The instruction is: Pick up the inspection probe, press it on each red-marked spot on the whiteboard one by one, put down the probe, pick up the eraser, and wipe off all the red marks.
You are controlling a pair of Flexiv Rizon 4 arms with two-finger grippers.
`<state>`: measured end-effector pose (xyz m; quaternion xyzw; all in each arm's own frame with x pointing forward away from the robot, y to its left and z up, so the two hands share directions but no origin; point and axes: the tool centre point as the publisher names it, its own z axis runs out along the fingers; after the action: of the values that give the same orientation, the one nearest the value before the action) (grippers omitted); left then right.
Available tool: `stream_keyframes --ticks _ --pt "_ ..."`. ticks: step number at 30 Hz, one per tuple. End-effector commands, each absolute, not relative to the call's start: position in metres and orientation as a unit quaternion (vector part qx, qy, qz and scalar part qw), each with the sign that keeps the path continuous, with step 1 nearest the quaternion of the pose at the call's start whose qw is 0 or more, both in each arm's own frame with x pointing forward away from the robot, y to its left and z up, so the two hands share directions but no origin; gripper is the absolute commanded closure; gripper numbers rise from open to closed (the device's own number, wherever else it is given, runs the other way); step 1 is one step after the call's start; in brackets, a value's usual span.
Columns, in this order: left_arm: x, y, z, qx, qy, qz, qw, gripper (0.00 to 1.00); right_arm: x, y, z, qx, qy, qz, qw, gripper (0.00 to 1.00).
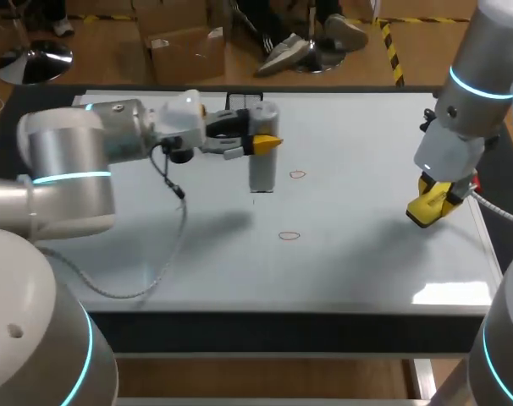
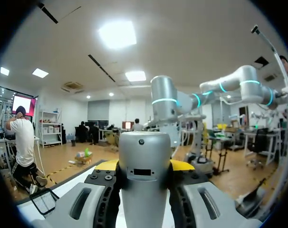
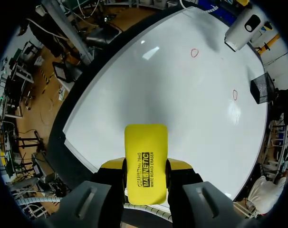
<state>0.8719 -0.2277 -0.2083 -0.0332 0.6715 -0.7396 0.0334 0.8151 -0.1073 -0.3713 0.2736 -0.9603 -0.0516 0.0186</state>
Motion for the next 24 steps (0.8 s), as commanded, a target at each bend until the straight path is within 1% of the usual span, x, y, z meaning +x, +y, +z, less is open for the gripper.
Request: stream_keyframes --ticks 1,12,24 --pt "0.887 -0.261 -0.215 -0.031 0.668 -0.743 0.032 1.0 0.816 -0.107 -0.371 0.274 -0.96 -0.05 0.019 1.0" --pt "0.902 -0.29 -0.226 -0.025 0.667 -0.744 0.031 1.0 0.816 -0.107 -0.371 0.274 -0.96 -0.05 0.019 1.0" --pt "0.928 -0.302 -0.245 -0.025 0.671 -0.74 0.029 1.0 0.816 -0.107 -0.371 0.274 -0.96 -0.05 0.019 1.0"
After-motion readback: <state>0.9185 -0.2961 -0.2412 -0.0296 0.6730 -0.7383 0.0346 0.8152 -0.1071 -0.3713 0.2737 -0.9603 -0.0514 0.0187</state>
